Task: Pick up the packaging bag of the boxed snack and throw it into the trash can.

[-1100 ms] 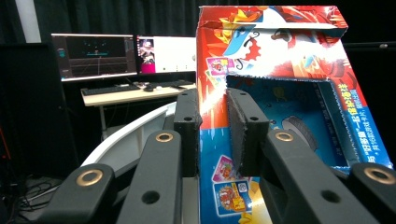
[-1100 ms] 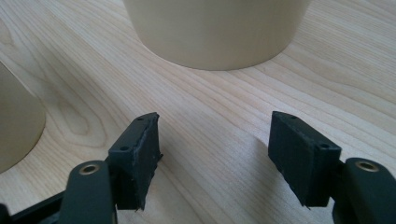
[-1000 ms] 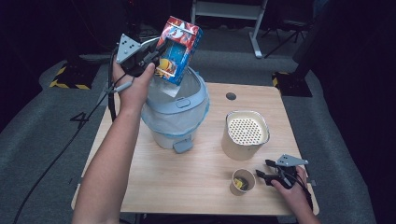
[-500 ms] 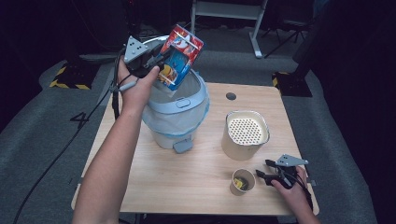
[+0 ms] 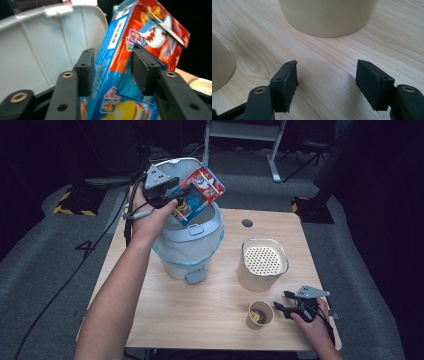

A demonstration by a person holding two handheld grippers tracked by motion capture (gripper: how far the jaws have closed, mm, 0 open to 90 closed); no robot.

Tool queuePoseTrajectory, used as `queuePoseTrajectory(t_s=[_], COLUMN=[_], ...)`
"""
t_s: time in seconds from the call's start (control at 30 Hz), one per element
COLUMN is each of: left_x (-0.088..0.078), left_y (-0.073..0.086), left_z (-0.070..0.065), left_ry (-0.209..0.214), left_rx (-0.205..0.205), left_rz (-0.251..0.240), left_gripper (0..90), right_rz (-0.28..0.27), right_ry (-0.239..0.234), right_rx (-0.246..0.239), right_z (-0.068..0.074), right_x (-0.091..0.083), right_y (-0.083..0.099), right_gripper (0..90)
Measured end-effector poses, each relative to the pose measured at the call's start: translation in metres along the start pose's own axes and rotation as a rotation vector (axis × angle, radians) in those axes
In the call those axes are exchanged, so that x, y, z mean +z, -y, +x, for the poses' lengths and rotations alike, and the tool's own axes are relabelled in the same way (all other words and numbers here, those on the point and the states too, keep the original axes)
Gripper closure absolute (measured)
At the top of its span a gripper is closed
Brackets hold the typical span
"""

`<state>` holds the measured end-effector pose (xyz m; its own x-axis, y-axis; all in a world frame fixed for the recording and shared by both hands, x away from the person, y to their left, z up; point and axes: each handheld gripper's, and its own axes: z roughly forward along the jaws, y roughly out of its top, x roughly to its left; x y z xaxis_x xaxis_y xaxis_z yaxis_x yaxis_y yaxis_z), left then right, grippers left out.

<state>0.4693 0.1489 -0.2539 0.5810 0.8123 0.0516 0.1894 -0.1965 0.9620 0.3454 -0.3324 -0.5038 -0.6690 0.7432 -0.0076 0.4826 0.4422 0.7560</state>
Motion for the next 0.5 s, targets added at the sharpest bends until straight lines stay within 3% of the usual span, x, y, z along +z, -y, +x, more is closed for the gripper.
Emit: queuePoseTrajectory(t_s=[0.1,0.17,0.33,0.5], left_x=[0.0,-0.0016,-0.0056,-0.0054], left_y=[0.0027,0.0025,0.0012,0.0004], left_z=[-0.0009,-0.0022,-0.0067,-0.0063], left_ry=[0.015,0.023,0.054,0.037], left_rx=[-0.008,-0.004,0.003,0.003], left_rz=[0.07,0.085,0.078,0.08], left_gripper=[52.5,51.3,48.7,48.9], right_rz=[0.0,-0.001,-0.001,0.0], right_ry=[0.0,-0.001,-0.001,0.0], right_rx=[0.0,0.001,0.001,0.0], right_z=[0.0,0.0,0.0,0.0], right_x=[0.0,0.0001,0.0001,0.0], right_y=[0.0,0.0,0.0,0.0], right_gripper=[33.7,33.7,33.7,33.7])
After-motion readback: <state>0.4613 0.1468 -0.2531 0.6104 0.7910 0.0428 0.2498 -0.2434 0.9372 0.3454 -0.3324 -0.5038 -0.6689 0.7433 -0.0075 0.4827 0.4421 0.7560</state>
